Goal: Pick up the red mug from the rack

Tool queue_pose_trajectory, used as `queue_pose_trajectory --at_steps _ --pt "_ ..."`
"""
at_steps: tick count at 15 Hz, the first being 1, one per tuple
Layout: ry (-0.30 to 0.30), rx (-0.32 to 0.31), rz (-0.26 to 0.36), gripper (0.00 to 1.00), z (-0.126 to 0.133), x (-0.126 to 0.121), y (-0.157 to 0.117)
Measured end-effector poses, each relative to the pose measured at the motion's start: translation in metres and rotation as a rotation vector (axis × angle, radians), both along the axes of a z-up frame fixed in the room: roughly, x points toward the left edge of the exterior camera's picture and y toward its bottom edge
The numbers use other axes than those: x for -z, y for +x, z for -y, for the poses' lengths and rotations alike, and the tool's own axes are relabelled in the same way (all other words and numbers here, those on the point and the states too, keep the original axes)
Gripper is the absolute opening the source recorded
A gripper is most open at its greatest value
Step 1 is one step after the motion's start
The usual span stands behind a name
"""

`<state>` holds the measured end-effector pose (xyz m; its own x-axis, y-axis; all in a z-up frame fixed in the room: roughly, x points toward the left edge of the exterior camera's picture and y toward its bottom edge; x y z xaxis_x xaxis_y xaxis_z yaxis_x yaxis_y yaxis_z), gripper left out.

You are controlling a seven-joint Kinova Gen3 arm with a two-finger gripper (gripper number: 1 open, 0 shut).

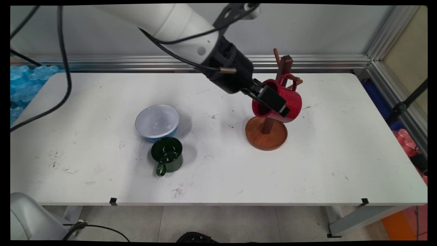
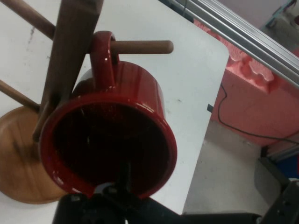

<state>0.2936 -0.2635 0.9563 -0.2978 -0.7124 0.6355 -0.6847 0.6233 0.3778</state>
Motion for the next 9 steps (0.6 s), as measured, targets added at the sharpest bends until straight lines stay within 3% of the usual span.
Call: queue_pose_trajectory --at_steps 9 --pt "0.023 -0.044 -0.008 1.00 0.016 0.023 -0.024"
